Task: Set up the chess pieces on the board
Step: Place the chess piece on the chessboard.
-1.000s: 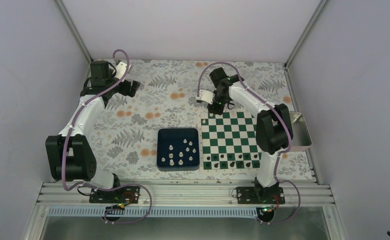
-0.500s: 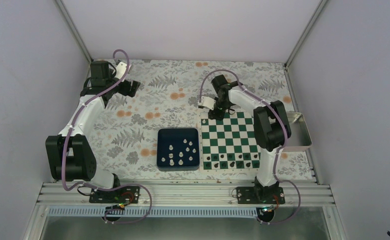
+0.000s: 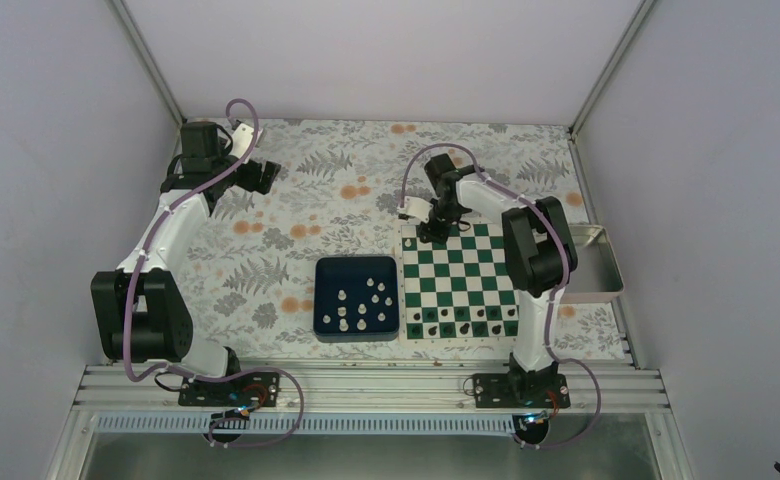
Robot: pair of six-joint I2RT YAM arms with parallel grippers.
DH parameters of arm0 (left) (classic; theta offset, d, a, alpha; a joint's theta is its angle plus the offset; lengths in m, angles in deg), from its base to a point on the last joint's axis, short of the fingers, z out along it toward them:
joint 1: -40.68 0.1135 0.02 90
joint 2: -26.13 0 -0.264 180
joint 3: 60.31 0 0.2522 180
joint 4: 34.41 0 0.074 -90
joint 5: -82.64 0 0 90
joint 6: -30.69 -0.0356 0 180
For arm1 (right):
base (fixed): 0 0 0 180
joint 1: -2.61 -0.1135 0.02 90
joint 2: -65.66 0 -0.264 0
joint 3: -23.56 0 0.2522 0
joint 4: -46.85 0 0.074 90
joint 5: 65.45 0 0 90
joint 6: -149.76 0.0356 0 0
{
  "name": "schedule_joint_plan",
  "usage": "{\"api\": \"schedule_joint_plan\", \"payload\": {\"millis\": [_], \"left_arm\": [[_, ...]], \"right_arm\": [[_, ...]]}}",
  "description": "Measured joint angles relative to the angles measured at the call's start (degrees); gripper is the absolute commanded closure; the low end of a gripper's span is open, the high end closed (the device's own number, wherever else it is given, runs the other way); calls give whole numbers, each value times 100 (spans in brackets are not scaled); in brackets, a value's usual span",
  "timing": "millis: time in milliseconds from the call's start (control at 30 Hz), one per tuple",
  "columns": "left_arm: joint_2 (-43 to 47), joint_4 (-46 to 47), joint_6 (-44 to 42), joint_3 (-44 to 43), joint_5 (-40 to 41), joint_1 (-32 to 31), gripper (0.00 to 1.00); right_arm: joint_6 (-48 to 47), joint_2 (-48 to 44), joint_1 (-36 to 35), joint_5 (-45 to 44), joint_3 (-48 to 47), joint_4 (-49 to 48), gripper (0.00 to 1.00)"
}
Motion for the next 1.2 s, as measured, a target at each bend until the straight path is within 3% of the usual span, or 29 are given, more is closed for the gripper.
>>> {"api": "schedule_joint_plan", "payload": {"millis": [300,733,1033,1200], "left_arm": [[0,0,0,0,0,0,0],[0,-4,-2,0,2,0,0],[0,-35,-4,0,2,0,0],[0,-35,-17,0,2,0,0]], "right_arm": [[-2,81,0,7,0,-2,94],[11,9,0,-13,-118,236,71],[55,-949,-225,-264,-1572,964,60],[120,-1261,-1217,-398,-2343,1189,54]]}}
